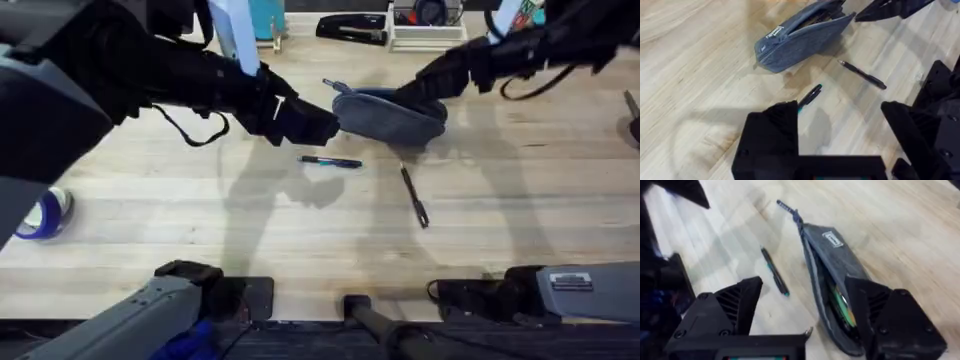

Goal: Unzip the bag, pick up the pens from the table one at a time and place them inside, then zip the bag closed.

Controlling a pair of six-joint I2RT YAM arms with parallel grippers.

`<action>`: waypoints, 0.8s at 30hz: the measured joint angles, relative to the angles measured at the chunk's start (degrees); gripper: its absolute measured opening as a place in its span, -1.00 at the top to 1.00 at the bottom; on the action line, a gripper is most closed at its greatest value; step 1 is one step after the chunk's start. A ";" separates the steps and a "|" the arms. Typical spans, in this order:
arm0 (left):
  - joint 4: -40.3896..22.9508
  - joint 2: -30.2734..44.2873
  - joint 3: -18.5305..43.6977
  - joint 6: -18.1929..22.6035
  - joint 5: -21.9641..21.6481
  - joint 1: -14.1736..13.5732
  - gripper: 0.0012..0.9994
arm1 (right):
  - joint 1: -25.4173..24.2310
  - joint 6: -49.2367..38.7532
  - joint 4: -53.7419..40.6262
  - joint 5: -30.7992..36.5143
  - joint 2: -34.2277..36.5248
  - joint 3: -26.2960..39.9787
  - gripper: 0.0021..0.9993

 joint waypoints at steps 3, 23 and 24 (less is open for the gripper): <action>-0.02 -0.02 0.00 -0.02 -0.30 0.00 -0.99 | 2.19 -1.10 -6.30 4.74 0.02 6.11 -1.00; 0.00 -0.02 0.00 -0.22 -0.64 0.00 -0.99 | 9.93 -0.46 -31.31 29.31 0.00 28.45 -0.99; 0.00 -0.02 0.00 -0.22 -0.64 0.00 -0.99 | 9.93 -0.38 -31.72 29.65 0.00 28.45 -0.99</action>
